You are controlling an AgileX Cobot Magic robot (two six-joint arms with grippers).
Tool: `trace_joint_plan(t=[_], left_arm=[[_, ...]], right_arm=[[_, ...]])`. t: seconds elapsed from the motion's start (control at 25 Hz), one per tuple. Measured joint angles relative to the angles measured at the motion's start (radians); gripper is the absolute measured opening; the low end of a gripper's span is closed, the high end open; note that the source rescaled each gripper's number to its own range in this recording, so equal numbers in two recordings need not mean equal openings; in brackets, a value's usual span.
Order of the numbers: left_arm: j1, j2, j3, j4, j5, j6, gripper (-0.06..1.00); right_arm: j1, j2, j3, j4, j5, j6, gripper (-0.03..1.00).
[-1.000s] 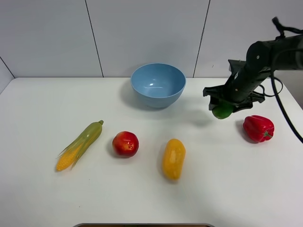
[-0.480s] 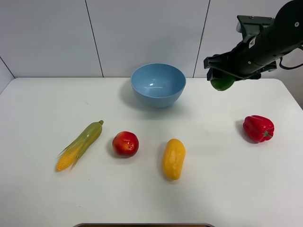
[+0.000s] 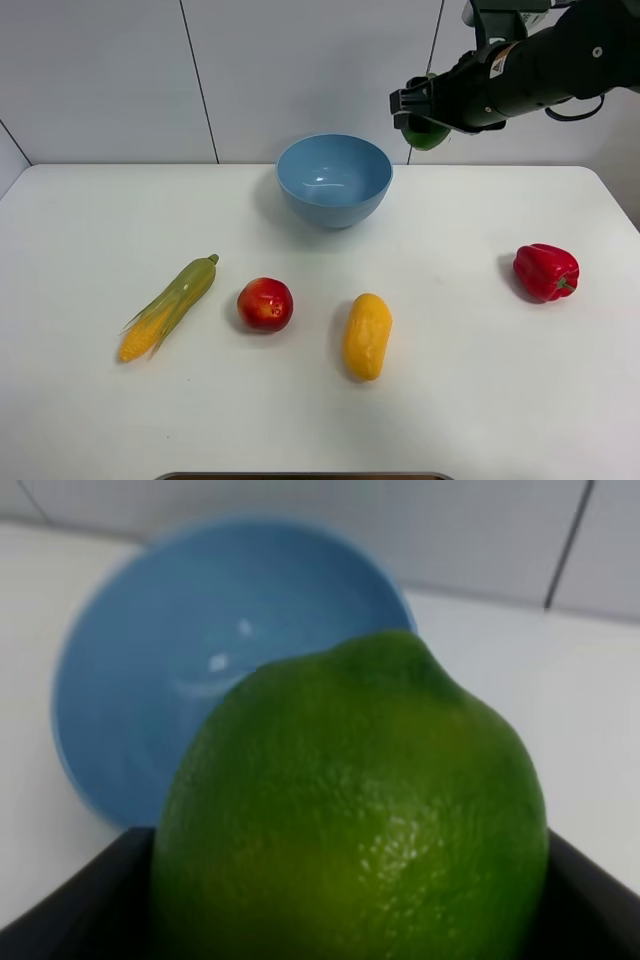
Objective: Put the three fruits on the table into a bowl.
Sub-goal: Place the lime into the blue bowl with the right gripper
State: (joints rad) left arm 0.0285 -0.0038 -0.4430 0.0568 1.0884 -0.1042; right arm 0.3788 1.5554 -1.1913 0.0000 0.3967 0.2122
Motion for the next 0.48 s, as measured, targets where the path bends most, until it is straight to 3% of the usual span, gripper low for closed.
trace_joint_plan(t=[0.48], left_arm=[[0.000, 0.000, 0.000, 0.000, 0.000, 0.000, 1.00]], right_arm=[[0.042, 0.247, -0.283, -0.005, 0.003, -0.081, 0.32]])
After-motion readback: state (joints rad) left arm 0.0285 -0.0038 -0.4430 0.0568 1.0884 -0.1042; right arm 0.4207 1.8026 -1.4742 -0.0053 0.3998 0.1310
